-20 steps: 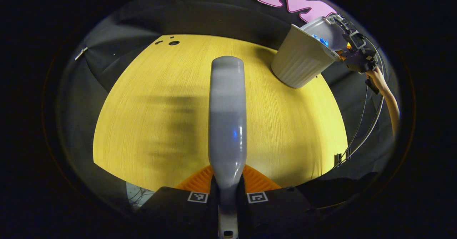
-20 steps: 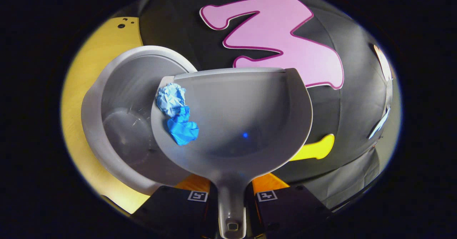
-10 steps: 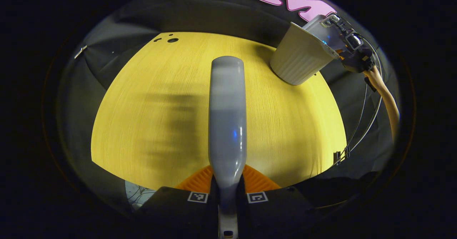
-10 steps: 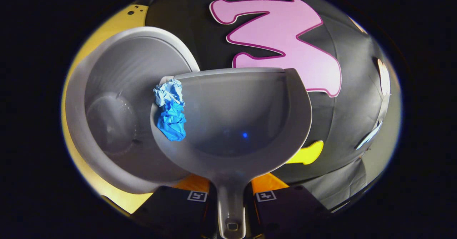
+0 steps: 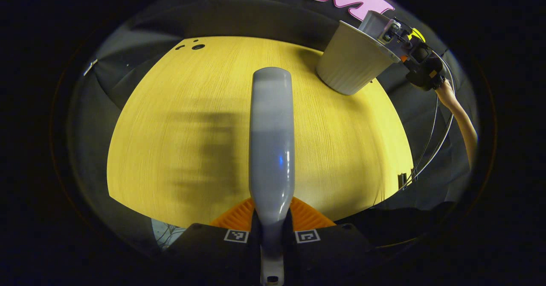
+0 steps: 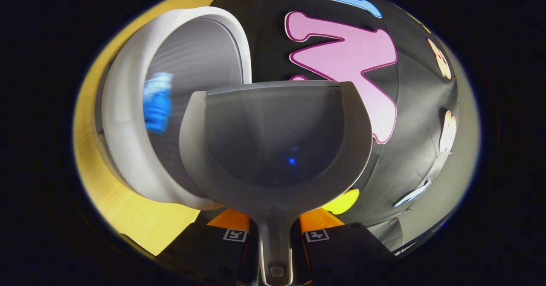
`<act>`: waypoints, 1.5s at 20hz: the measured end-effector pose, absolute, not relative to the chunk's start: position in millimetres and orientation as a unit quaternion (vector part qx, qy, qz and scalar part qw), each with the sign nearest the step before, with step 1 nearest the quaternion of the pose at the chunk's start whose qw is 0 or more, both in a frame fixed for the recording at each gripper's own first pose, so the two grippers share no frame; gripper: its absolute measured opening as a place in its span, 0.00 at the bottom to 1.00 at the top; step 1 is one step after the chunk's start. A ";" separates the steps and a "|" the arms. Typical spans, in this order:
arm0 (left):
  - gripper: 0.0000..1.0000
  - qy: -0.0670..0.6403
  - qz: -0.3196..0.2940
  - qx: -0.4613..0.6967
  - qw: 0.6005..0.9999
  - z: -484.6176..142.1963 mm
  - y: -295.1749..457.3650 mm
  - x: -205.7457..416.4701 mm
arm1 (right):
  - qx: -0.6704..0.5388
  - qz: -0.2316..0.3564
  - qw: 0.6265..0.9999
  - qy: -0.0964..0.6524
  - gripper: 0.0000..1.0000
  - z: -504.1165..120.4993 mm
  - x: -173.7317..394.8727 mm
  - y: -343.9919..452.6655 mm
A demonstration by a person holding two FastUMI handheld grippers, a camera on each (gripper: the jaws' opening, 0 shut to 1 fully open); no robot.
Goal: Pick up the small broom and dustpan from the desktop, sweep the trash into the dustpan with the broom, and then empty the trash into the garbage bin.
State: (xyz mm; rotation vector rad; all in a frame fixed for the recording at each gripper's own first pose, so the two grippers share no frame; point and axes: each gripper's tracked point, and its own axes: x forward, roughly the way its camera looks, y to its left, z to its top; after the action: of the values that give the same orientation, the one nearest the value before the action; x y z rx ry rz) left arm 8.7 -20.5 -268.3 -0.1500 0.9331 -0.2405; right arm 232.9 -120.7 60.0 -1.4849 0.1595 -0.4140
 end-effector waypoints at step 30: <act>0.25 0.418 -0.049 -0.091 0.903 -292.7 47.4 8.8 | -0.128 0.090 0.958 0.242 0.34 -38.0 18.3 87.6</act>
State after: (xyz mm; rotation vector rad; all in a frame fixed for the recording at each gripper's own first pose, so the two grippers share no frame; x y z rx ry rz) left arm 8.8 47.4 -292.7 -0.1890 0.8639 -0.1012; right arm 18.3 87.6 -38.0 -0.2597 0.4916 0.1820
